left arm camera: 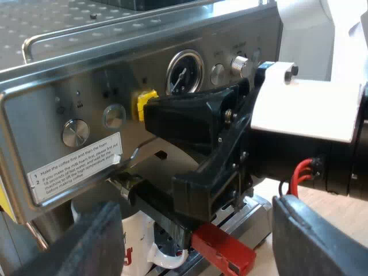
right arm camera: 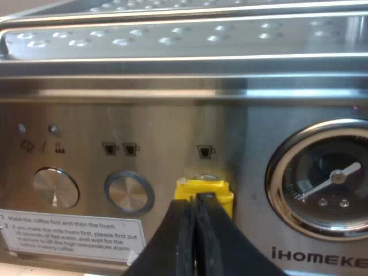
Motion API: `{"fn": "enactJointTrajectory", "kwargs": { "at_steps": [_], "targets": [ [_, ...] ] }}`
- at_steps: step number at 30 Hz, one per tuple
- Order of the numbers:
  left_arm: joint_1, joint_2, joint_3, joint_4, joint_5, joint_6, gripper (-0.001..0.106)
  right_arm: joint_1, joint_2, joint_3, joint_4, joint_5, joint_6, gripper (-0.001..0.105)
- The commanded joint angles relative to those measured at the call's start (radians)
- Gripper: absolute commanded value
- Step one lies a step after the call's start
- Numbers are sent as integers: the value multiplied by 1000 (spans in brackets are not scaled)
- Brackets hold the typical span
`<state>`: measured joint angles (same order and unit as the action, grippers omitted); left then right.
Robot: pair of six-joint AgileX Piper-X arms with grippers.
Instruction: Place mug into machine
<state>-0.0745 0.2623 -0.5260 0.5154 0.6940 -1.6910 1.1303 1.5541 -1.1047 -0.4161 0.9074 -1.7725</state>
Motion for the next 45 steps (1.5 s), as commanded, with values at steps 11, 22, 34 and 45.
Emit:
{"fn": "enactJointTrajectory", "kwargs": {
  "at_steps": [11, 22, 34, 45],
  "targets": [
    [-1, -1, -3, -4, 14, -10, 59, -80, 8, -24, -13, -6, 3, 0],
    [-1, -1, -3, -4, 14, -10, 59, -92, 40, -43, -6, 2, 3, 0],
    [-1, -1, -3, -4, 14, -10, 59, -65, -7, -45, 108, 33, -1, 0],
    [-1, -1, -3, -4, 14, -10, 59, 14, -31, -43, 172, 92, -4, 0]
  ]
}}
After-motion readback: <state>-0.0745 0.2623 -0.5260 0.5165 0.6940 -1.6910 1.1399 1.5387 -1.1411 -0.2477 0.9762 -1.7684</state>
